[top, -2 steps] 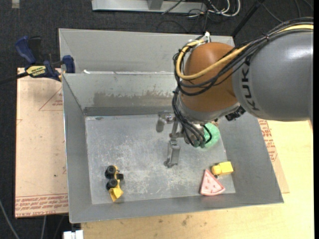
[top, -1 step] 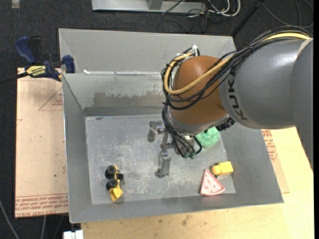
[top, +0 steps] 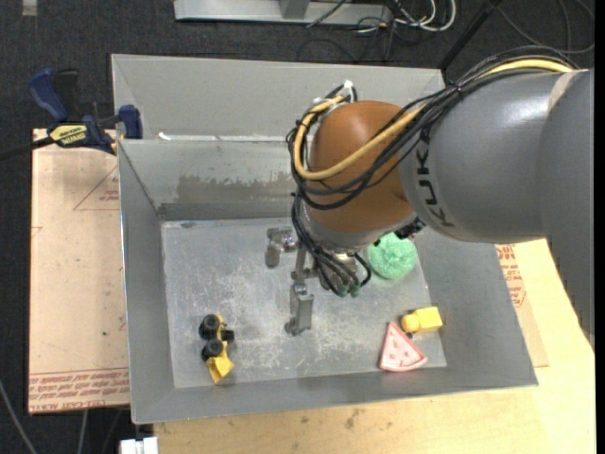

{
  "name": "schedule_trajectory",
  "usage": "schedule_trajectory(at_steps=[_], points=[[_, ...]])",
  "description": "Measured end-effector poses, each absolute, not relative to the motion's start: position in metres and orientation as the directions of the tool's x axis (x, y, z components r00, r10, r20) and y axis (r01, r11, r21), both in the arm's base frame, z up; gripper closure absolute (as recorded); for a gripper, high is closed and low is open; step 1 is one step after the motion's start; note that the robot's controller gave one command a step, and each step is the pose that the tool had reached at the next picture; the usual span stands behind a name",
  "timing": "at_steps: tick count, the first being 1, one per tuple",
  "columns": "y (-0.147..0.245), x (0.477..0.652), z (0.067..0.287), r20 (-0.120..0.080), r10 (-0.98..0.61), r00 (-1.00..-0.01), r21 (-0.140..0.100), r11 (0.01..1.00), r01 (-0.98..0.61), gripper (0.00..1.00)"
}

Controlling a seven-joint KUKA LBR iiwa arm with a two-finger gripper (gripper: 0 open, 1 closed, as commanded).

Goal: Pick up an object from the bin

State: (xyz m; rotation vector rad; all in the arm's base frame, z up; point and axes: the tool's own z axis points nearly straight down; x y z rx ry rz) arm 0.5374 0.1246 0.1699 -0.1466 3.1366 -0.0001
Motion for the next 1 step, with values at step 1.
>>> schedule_trajectory(at_steps=[1], points=[[0.1658, 0.5432, 0.1392, -0.004, -0.081, -0.997, 0.002, 0.997, -0.081, 0.0]])
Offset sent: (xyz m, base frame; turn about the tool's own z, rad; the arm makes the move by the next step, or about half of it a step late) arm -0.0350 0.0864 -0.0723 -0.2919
